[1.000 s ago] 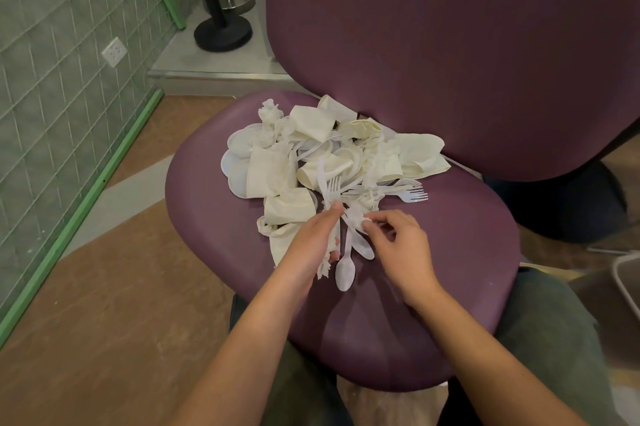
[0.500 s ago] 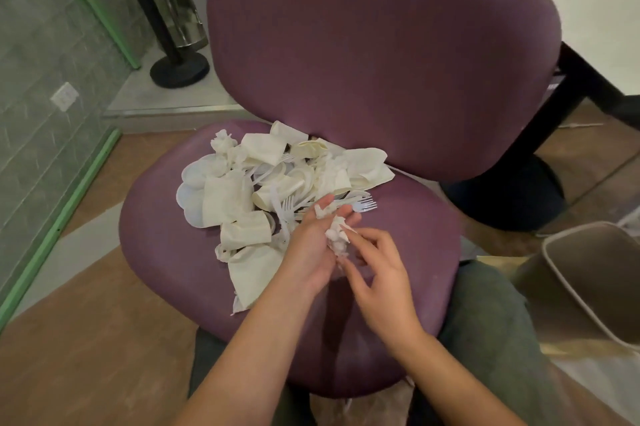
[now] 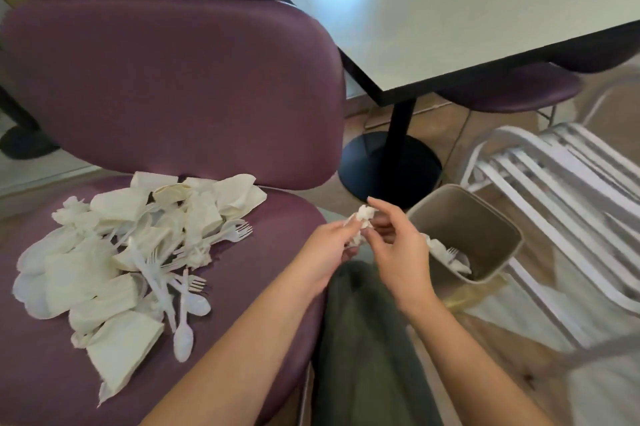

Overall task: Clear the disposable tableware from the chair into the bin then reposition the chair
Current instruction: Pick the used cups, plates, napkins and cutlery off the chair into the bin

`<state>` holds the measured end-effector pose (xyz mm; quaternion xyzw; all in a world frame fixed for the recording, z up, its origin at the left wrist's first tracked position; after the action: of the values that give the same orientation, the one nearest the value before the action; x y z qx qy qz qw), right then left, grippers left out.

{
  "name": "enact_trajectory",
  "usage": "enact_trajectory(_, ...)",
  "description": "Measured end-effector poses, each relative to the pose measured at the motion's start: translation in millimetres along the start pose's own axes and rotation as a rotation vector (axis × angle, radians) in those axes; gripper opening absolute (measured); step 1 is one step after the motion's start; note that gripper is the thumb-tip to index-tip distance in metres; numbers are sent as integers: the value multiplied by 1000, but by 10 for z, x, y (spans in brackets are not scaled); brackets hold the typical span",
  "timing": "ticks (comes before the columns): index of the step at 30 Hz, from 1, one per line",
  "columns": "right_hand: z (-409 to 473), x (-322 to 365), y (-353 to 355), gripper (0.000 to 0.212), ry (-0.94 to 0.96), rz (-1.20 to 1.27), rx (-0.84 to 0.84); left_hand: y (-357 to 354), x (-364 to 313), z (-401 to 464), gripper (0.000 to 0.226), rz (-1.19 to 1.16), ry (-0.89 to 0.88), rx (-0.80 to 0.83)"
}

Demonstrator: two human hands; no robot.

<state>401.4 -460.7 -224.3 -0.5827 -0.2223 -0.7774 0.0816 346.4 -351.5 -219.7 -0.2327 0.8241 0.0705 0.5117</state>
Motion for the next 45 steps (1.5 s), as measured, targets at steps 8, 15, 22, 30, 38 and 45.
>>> enact_trajectory(8,105,-436,617,40,-28,-157,-145,-829,-46,585,20,-17,87,44)
enact_trajectory(15,354,-801,1044,31,-186,-264,-258,-1280,110,1016,25,216,74,71)
enact_trajectory(22,705,-1256,1346,14,-352,-240,-307,-1308,287,1367,28,1108,-221,-105)
enact_trajectory(30,888,-1876,1377,54,-688,-357,17,-1226,437,1545,51,1049,-94,-150)
enact_trajectory(38,816,-1521,1082,35,-577,-275,11,-1038,355,1444,46,894,-74,-136)
enact_trajectory(45,754,-758,439,23,-304,-266,91,-387,113,1029,21,813,-202,-289)
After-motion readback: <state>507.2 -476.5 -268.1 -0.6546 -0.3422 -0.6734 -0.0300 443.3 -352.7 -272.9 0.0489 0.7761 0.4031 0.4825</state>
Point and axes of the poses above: each hand's wrist, its own z-axis towards the middle knuckle, its own y-axis out of the back of the hand, x = y × z, the point moved 1 cm from there along z, towards the middle knuckle, and after that the axes turned 8 degrees about z, right-handed, at the moved point
